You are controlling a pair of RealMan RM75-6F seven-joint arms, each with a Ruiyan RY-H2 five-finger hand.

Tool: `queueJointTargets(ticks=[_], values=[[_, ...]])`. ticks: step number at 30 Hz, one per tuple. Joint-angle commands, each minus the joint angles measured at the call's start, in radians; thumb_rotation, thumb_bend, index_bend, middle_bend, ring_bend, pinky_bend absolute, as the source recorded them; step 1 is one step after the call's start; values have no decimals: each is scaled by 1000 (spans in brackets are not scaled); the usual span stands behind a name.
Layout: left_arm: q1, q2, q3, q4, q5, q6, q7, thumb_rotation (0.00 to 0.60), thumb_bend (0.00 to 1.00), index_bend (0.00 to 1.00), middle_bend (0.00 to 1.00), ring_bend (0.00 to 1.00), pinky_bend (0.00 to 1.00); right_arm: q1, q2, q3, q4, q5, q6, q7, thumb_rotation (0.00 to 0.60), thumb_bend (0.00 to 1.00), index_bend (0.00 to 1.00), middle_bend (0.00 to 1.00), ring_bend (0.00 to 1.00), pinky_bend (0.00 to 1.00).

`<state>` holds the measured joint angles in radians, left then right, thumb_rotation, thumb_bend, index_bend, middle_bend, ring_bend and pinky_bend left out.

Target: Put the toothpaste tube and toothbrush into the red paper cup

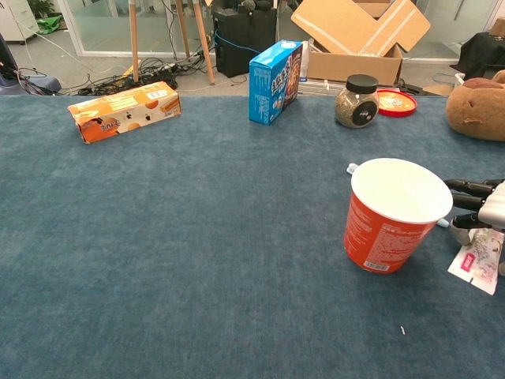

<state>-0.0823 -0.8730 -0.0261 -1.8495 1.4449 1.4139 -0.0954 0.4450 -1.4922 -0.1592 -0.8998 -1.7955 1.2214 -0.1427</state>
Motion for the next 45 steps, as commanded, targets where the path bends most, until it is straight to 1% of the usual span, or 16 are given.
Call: queueJointTargets(ticks=[1, 3, 11, 16, 24, 34, 39, 45], values=[[0, 0, 0, 0, 1, 0, 0, 600, 0, 252, 267, 199, 201, 0, -3, 0, 3, 0, 1, -1, 600, 154, 565, 152, 5, 366], [0, 1, 1, 0, 1, -1, -1, 600, 0, 252, 267, 199, 201, 0, -7, 0, 7, 0, 2, -1, 600, 170, 579, 156, 5, 366], [-1, 2, 1, 0, 1, -3, -1, 600, 0, 252, 267, 199, 201, -4, -3, 2, 2, 3, 15, 2, 600, 312, 621, 170, 5, 367], [-1, 3, 3, -1, 3, -5, 2, 600, 0, 252, 267, 199, 201, -9, 11, 6, -13, 6, 31, 2, 600, 354, 641, 178, 5, 366], [-2, 3, 4, -1, 4, -7, 4, 600, 0, 252, 267, 199, 201, -24, 46, 16, -59, 14, 67, -6, 600, 367, 649, 180, 5, 367], [-3, 3, 7, -3, 7, -9, 10, 600, 0, 252, 267, 199, 201, -56, 131, 44, -173, 24, 159, -14, 600, 368, 655, 182, 5, 367], [-3, 2, 8, -4, 7, -10, 14, 600, 0, 252, 267, 199, 201, -71, 154, 59, -198, 34, 192, 0, 600, 368, 656, 183, 5, 366], [-4, 0, 9, -4, 5, -13, 17, 600, 0, 252, 267, 199, 201, -85, 163, 70, -199, 42, 211, 27, 600, 369, 660, 184, 5, 367]])
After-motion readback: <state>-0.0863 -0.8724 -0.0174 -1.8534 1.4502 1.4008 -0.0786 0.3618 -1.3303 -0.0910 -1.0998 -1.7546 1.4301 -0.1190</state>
